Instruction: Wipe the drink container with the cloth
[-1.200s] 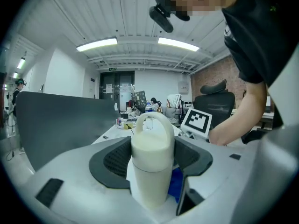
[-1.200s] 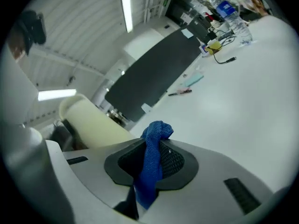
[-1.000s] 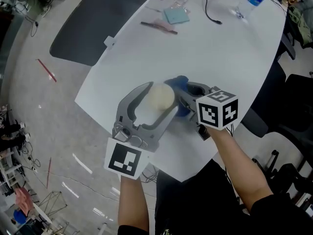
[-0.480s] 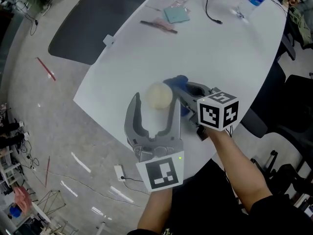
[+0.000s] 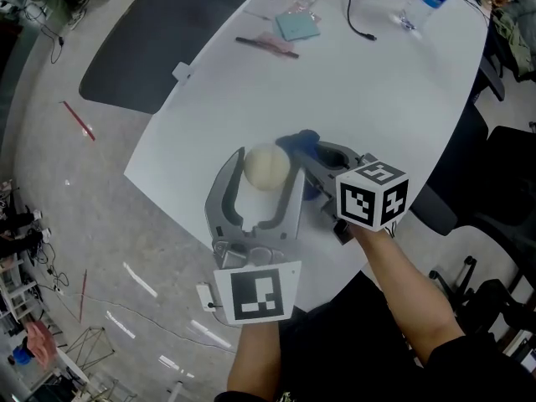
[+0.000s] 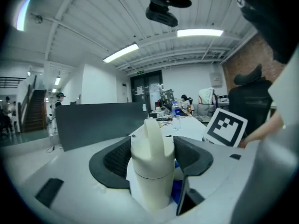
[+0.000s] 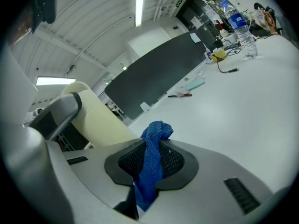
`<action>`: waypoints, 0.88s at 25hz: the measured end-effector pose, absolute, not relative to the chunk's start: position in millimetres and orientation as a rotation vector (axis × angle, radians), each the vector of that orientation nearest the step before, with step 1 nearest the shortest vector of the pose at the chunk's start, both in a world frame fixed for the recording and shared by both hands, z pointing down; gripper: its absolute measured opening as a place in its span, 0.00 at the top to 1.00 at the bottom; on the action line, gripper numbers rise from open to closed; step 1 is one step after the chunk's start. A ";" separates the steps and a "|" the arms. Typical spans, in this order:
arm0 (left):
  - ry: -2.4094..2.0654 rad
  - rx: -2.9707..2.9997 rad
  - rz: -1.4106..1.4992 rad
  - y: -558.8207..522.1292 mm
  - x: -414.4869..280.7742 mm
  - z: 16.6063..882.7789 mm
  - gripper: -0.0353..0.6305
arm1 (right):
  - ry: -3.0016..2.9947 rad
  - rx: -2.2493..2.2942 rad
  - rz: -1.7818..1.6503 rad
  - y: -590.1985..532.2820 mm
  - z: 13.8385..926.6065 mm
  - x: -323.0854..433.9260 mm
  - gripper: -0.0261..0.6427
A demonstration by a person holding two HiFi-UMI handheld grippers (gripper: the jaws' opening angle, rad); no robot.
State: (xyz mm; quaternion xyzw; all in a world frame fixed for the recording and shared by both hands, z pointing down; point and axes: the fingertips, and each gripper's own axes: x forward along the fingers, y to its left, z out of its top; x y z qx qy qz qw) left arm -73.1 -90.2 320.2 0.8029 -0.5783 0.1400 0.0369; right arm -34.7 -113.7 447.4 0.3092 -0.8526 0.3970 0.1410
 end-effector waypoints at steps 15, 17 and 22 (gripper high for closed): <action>-0.971 2.892 0.476 -82.6 -56.2 323.5 0.53 | -2.881 0.850 1.213 -134.1 310.0 -33.7 0.88; -0.981 2.868 0.456 -81.9 -57.6 325.0 0.53 | -2.805 0.842 1.258 -131.1 340.0 -38.5 0.88; -1.013 2.833 0.397 -78.4 -60.1 327.6 0.53 | -2.560 0.876 1.325 -120.0 418.9 -33.4 0.88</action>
